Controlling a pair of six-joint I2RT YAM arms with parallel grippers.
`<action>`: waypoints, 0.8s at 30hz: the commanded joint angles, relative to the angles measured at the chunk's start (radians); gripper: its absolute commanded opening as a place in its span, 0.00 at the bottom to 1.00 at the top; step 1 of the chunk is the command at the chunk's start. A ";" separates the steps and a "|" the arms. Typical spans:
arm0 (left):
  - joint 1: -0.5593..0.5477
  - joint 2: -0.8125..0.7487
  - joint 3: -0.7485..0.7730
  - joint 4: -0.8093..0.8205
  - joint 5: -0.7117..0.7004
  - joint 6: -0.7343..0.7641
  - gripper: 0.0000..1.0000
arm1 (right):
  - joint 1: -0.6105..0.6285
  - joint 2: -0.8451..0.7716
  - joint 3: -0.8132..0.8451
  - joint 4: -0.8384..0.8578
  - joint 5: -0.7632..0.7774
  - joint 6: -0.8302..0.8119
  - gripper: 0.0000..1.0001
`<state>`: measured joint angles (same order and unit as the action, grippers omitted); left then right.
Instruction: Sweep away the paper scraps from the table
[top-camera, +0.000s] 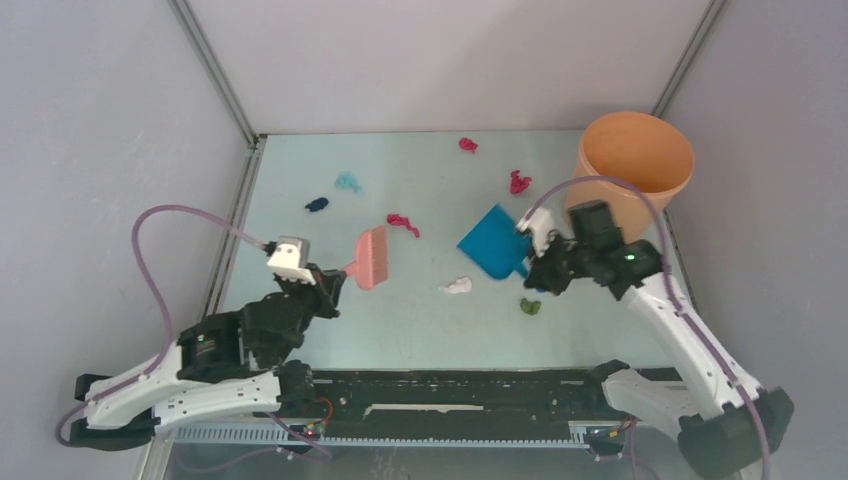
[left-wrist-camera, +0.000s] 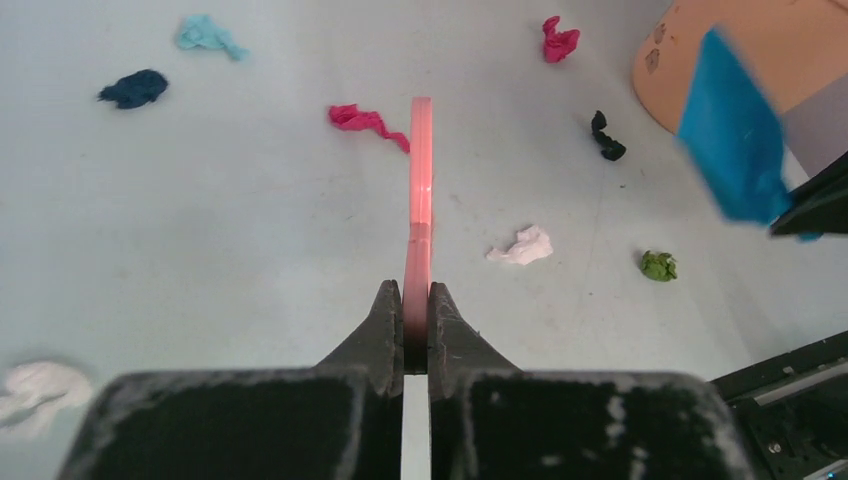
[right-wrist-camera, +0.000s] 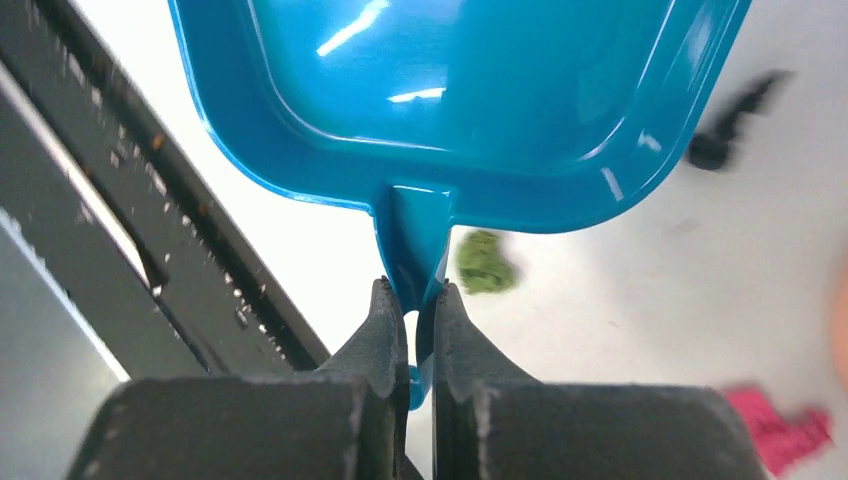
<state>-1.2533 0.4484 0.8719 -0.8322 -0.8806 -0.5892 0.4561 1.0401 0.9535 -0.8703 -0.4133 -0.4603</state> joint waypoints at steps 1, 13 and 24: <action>0.027 0.129 -0.059 0.360 0.054 0.069 0.00 | -0.214 -0.116 0.154 -0.146 -0.152 -0.078 0.00; 0.146 0.955 0.044 1.340 0.670 -0.312 0.00 | -0.856 -0.355 0.261 -0.012 -0.259 0.032 0.00; 0.097 1.556 0.456 1.598 0.844 -0.663 0.00 | -0.999 -0.316 0.262 -0.035 -0.390 0.071 0.00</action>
<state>-1.1419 1.9114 1.2018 0.5953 -0.1146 -1.0771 -0.5316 0.6975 1.1980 -0.9234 -0.7452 -0.4286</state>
